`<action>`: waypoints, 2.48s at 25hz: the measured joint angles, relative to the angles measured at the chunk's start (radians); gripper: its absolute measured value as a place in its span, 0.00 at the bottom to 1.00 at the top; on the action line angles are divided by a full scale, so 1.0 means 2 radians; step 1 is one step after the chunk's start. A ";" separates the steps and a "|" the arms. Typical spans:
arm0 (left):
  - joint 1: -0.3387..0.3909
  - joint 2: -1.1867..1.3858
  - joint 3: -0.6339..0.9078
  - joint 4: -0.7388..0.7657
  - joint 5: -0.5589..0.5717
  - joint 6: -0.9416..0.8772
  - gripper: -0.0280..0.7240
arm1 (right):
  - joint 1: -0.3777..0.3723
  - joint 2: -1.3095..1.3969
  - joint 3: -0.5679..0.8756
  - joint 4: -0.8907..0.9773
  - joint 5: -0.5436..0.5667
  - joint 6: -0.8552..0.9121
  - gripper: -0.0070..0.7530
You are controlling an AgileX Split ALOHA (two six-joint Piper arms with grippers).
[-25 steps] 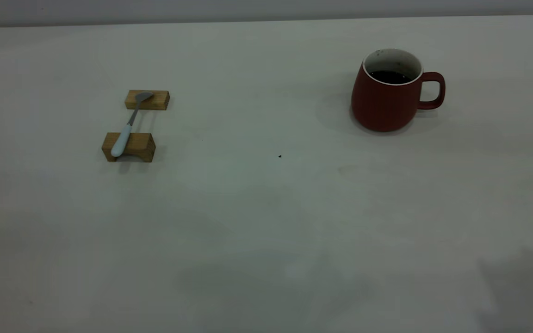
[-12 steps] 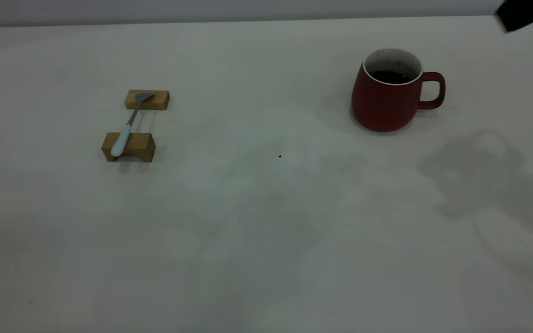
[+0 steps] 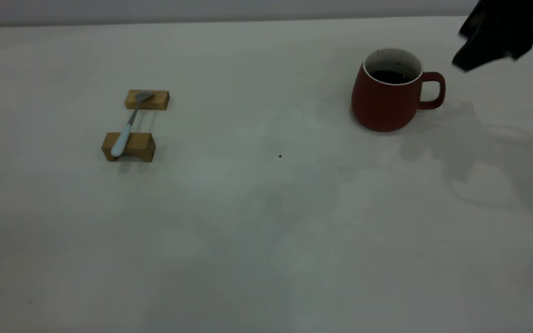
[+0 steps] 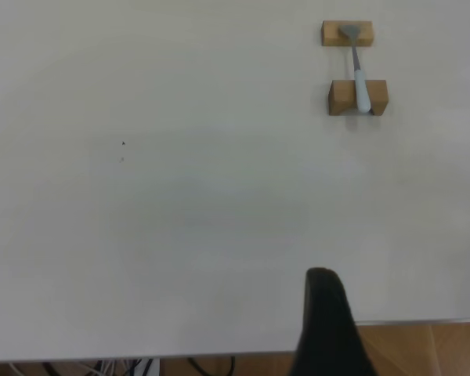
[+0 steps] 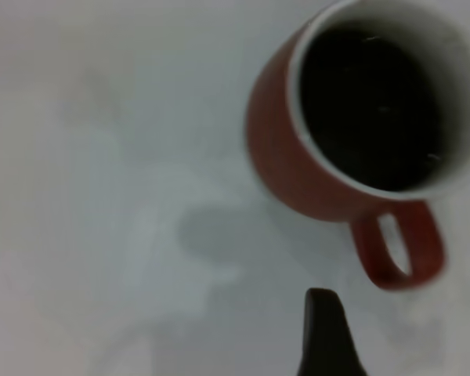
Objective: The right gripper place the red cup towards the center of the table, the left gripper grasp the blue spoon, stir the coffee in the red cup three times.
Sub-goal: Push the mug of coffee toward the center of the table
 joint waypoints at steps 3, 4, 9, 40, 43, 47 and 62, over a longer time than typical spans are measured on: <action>0.000 0.000 0.000 0.000 0.000 0.000 0.80 | -0.001 0.039 -0.025 0.001 0.007 -0.043 0.68; 0.000 0.000 0.000 0.000 0.000 0.000 0.80 | -0.001 0.049 -0.032 0.002 0.008 -0.052 0.68; 0.000 0.000 0.000 0.000 0.000 0.000 0.80 | -0.001 0.089 -0.062 0.005 -0.008 -0.081 0.68; 0.000 0.000 0.000 0.000 0.000 0.000 0.80 | 0.110 0.158 -0.123 0.089 -0.042 -0.112 0.68; 0.000 0.000 0.000 0.000 0.000 0.000 0.80 | 0.128 0.158 -0.124 0.102 -0.042 -0.112 0.68; 0.000 0.000 0.000 0.000 0.000 0.000 0.80 | 0.151 0.158 -0.131 0.124 -0.044 -0.112 0.68; 0.000 0.000 0.000 0.000 0.000 0.000 0.80 | 0.151 0.119 -0.142 0.127 0.001 -0.008 0.68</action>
